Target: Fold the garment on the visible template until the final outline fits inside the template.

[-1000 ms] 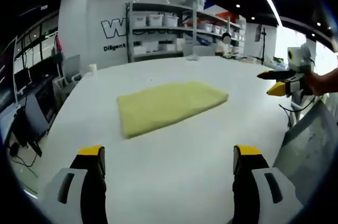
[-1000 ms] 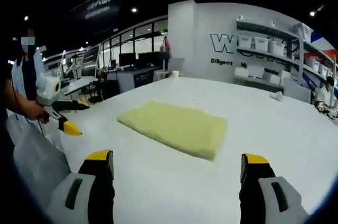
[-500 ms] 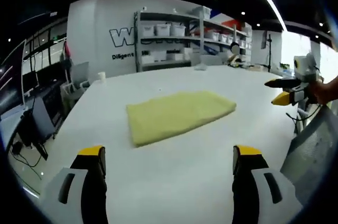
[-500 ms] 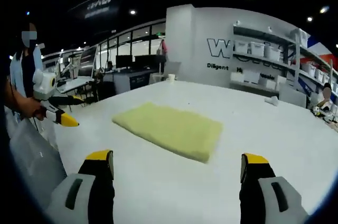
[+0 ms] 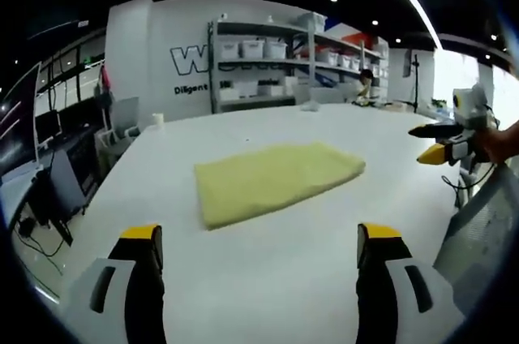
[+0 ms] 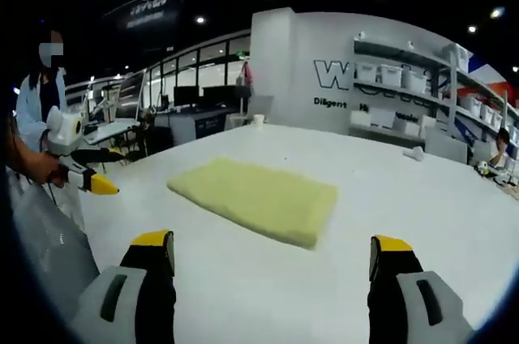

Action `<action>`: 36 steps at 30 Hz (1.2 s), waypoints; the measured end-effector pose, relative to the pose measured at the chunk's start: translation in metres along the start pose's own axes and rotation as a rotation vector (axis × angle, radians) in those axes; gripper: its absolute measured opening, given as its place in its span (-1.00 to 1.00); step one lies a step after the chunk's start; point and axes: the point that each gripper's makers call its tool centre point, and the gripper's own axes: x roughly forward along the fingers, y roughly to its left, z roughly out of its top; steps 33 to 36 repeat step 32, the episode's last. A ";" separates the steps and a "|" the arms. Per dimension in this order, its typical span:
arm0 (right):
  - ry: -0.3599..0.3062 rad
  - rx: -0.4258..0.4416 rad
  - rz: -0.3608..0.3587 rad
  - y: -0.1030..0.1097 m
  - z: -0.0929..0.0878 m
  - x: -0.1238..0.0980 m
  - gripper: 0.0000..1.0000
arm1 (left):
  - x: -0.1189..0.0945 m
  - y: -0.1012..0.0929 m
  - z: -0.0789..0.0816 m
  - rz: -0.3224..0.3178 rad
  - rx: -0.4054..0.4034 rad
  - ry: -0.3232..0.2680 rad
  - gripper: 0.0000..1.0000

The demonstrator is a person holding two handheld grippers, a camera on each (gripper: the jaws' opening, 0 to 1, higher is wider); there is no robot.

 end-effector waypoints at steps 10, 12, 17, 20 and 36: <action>0.030 -0.024 0.048 0.012 -0.008 0.002 0.98 | 0.000 0.001 -0.008 0.003 0.017 0.037 0.97; 0.031 -0.029 0.053 0.013 -0.008 0.002 0.98 | 0.000 0.001 -0.009 0.002 0.017 0.037 0.97; 0.044 -0.031 0.059 0.014 -0.011 0.002 0.98 | 0.001 0.000 -0.016 -0.001 0.030 0.069 0.98; 0.047 -0.033 0.060 0.014 -0.012 0.002 0.98 | 0.001 -0.001 -0.017 -0.006 0.037 0.074 0.97; 0.061 -0.028 0.063 0.016 -0.014 0.003 0.98 | 0.002 -0.005 -0.021 -0.024 0.051 0.091 0.94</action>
